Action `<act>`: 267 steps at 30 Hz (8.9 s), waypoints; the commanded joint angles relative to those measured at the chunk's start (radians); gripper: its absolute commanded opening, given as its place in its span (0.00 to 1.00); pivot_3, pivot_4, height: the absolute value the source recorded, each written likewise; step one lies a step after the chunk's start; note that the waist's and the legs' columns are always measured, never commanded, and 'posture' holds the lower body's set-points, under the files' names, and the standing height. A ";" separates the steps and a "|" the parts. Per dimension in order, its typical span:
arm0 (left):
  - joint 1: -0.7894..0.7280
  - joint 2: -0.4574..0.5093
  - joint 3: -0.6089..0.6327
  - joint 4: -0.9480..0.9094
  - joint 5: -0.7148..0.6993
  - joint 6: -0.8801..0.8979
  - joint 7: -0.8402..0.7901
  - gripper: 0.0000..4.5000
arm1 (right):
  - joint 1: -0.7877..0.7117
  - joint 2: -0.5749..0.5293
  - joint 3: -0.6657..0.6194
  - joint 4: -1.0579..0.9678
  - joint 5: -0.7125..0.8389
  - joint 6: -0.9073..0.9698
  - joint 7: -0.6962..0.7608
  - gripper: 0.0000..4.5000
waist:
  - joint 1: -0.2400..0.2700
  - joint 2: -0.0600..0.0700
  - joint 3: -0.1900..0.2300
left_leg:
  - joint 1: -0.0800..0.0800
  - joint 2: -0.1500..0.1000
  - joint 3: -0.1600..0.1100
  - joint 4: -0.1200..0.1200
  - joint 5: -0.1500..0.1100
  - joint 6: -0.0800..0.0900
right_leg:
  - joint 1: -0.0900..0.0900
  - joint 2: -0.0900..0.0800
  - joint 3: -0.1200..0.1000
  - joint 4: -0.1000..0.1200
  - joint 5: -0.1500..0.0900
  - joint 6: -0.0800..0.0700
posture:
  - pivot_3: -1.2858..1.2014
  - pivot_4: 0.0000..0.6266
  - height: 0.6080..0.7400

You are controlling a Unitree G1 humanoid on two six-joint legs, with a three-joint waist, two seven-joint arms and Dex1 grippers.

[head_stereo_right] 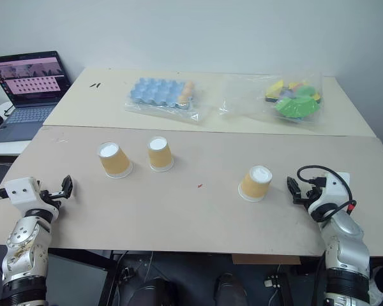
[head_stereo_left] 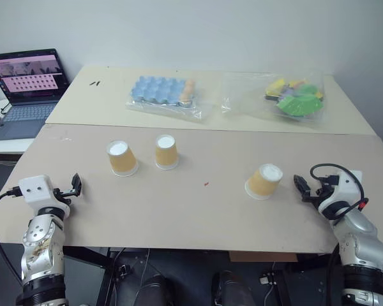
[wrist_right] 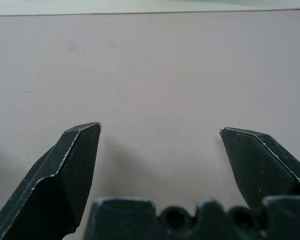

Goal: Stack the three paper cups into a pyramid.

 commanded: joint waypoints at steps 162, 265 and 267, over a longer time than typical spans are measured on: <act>-0.483 -0.150 -0.506 0.079 0.207 -0.004 -0.313 1.00 | -0.301 -0.216 0.282 -0.600 0.267 0.543 0.450 0.99 | 0.014 0.010 0.000 | -0.004 -0.003 0.000 0.000 -0.001 0.001 | 0.001 0.002 -0.003 -0.009 0.001 0.002 | 0.52 0.24 0.97; -0.367 0.031 -0.658 -0.159 0.111 0.117 -0.714 0.91 | -0.225 -0.257 0.301 -0.607 0.239 0.485 0.437 1.00 | 0.025 0.009 0.000 | -0.004 -0.003 -0.001 0.004 -0.001 0.002 | 0.001 0.002 -0.003 -0.007 0.001 0.002 | 0.52 0.24 0.97; -0.367 0.027 -0.655 -0.163 0.117 0.112 -0.709 0.99 | -0.225 -0.257 0.300 -0.606 0.239 0.483 0.436 1.00 | 0.025 0.009 0.000 | -0.004 -0.003 -0.001 0.003 -0.001 0.002 | 0.001 0.002 -0.003 -0.008 0.001 0.002 | 0.52 0.24 0.97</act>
